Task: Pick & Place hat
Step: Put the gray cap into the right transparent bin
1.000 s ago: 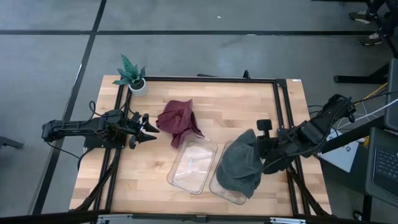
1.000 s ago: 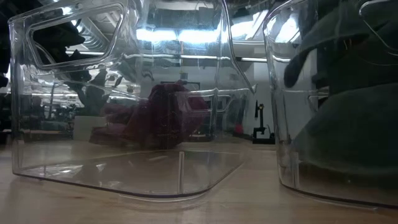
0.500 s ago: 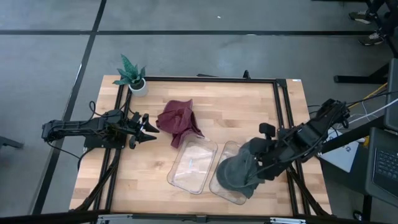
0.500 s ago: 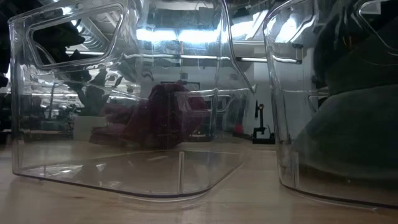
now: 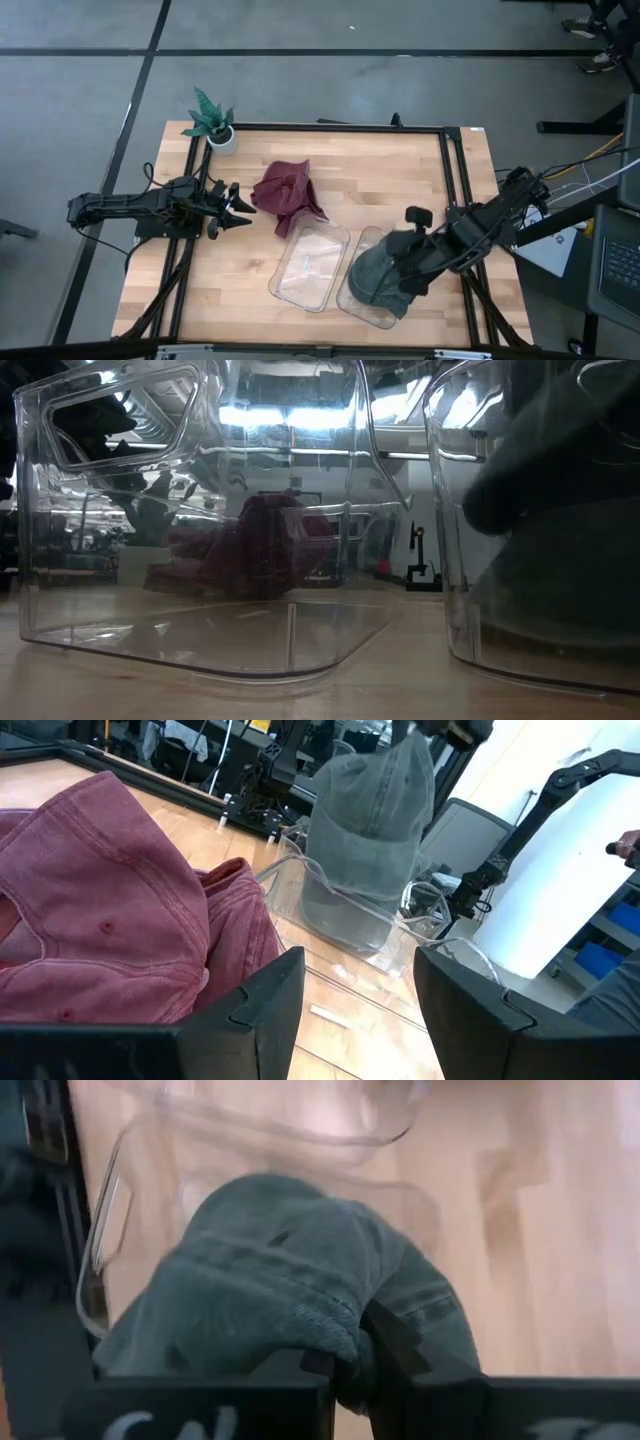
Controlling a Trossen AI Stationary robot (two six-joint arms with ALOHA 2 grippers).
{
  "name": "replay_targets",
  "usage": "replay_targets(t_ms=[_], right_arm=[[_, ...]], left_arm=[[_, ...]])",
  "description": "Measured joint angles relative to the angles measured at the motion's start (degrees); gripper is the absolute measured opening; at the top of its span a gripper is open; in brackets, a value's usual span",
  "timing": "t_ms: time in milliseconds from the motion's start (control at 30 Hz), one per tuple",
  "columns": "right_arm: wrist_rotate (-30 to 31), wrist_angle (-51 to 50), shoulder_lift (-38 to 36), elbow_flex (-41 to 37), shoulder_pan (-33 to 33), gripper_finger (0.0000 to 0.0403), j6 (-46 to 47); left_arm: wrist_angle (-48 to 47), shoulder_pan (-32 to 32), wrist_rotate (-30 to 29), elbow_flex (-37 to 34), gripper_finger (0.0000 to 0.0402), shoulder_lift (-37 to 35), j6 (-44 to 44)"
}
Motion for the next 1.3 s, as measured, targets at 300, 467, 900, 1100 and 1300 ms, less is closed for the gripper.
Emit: replay_targets(t_ms=[300, 467, 900, 1100, 1300], right_arm=[[-4.0, 6.66, 3.9, 0.0, -0.24, 0.0031, -5.54], [-4.11, 10.34, 4.75, -0.02, -0.22, 0.0028, -9.9], [-5.91, 10.14, 5.18, -5.74, -4.03, 0.0028, -8.54], [-11.47, 8.02, 4.71, -7.82, -2.36, 0.003, -6.1], [-16.57, 8.92, 2.95, -14.54, -1.57, 0.0031, -5.0]], left_arm=[[0.0, 0.0, 0.0, 0.0, 0.0184, 0.02, 0.0], [0.0, 0.0, 0.0, -0.02, 0.0184, 0.02, 0.0], [0.0, 0.0, 0.0, -0.02, 0.0184, 0.02, -0.02], [0.0, 0.01, 0.0, 0.0, 0.0184, 0.0, 0.0], [0.0, 0.0, 0.0, -0.01, 0.0184, 0.01, 0.0]])
